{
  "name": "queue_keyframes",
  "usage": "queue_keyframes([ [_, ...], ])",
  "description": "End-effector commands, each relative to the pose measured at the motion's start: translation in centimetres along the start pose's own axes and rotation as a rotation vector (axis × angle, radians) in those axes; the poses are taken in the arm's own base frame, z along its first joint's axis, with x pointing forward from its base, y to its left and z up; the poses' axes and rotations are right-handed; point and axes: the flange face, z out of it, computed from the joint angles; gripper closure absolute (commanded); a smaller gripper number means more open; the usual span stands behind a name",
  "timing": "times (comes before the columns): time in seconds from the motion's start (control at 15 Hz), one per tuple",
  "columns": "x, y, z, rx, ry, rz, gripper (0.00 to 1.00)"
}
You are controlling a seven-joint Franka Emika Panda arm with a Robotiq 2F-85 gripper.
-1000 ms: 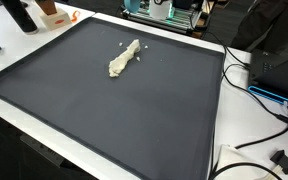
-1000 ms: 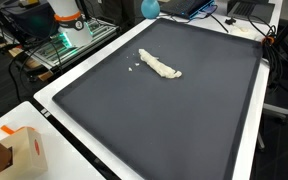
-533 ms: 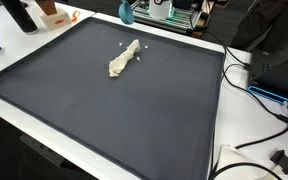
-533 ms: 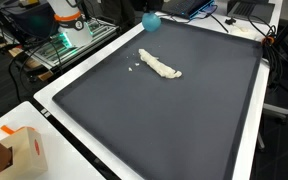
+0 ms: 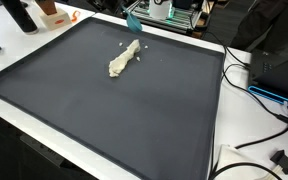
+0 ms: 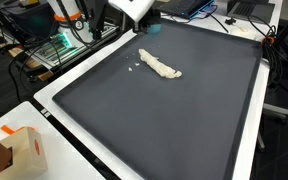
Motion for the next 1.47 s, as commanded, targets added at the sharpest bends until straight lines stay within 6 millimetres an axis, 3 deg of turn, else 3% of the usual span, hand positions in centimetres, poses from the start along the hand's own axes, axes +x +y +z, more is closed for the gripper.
queue_keyframes([
  [0.0,-0.6,3.0,0.7,0.167,0.03,-0.018,0.75],
  [0.6,-2.4,8.6,2.3,0.209,0.146,0.158,0.75],
  [1.4,-3.8,12.7,4.1,0.079,0.179,0.281,0.75],
])
